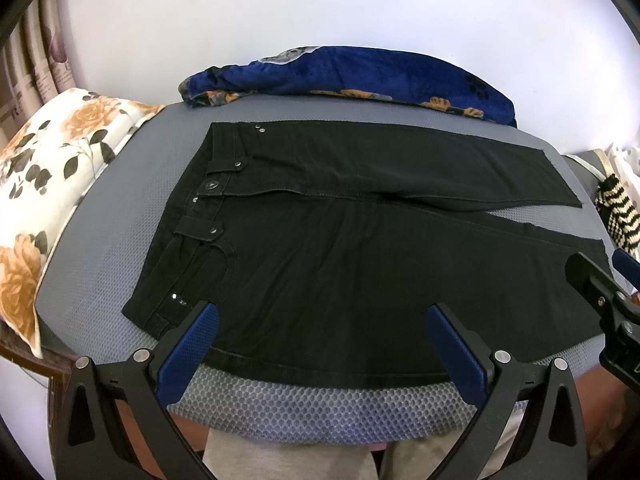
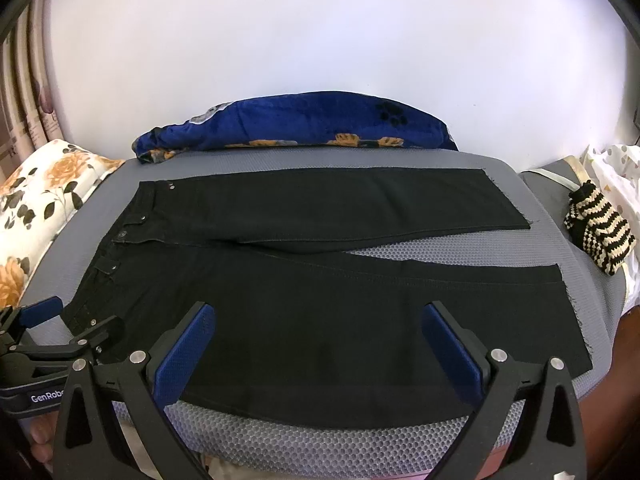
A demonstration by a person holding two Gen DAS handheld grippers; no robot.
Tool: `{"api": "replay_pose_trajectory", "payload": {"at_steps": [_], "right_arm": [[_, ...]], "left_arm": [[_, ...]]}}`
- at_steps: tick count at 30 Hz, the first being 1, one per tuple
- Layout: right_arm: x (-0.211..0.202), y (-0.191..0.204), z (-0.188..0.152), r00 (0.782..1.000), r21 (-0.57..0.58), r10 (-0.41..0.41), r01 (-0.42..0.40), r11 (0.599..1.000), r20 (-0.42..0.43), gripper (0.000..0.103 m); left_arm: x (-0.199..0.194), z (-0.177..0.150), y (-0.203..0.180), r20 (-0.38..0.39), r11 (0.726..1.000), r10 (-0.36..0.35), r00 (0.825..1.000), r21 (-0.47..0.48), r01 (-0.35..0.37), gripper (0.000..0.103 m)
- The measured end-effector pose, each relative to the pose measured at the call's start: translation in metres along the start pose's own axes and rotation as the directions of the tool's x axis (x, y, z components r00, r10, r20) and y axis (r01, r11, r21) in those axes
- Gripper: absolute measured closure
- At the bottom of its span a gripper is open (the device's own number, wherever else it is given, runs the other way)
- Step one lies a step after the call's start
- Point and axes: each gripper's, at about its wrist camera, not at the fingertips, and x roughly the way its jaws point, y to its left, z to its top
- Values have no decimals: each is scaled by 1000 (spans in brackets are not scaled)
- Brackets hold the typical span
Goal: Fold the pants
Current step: 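Move both grippers over the black trousers near the waistband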
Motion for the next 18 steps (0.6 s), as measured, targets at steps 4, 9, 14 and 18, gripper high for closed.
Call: {"api": "replay_pose_trajectory", "payload": {"at_steps": [4, 9, 14, 18], "right_arm": [[0, 1, -1, 1000, 0, -1, 1, 1000, 2, 1], [0, 1, 1, 1000, -2, -1, 2, 1000, 2, 1], [1, 1, 1, 1000, -5, 2, -2, 1000, 3, 1], [1, 2, 2, 1000, -7, 0, 0, 1000, 3, 1]], "left_arm": [[0, 1, 0, 0, 1000, 0, 1000, 0, 0, 1], [0, 0, -1, 0, 1000, 0, 1000, -1, 0, 1], [1, 0, -1, 0, 1000, -1, 1000, -2, 1, 1], [1, 1, -2, 2, 1000, -1, 1000, -2, 1, 1]]}}
